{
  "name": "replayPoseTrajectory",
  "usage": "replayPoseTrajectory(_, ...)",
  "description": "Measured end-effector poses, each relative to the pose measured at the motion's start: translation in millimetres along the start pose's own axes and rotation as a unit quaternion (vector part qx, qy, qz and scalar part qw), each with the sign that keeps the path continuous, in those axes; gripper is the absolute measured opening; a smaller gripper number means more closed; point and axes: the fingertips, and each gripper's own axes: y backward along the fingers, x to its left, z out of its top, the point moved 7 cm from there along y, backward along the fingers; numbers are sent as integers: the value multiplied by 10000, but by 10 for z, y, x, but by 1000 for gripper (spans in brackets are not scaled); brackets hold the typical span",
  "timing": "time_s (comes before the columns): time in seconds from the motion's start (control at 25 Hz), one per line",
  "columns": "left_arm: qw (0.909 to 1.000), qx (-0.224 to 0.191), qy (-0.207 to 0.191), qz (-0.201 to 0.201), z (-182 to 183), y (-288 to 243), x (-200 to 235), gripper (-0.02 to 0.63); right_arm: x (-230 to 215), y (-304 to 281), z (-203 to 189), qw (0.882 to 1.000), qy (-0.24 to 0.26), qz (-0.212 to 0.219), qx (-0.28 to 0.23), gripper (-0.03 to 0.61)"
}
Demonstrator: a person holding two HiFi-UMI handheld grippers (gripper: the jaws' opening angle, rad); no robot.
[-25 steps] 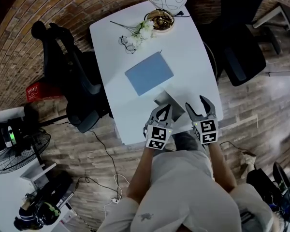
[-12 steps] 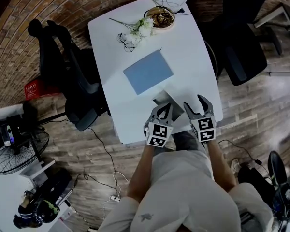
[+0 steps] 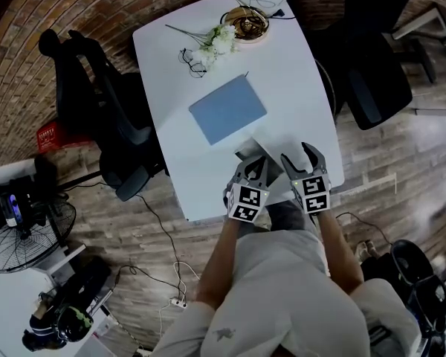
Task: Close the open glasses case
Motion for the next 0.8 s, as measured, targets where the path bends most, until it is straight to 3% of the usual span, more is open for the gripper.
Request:
replayPoseTrajectory(0.32, 9998, 144, -12, -108, -33, -102, -21, 5, 13, -102, -35, 9999, 36, 53, 87, 288)
replayPoseTrajectory(0.8, 9997, -13, -23, -229, -16, -99, -39, 5, 88, -125, -83, 9999, -2, 28, 140, 290)
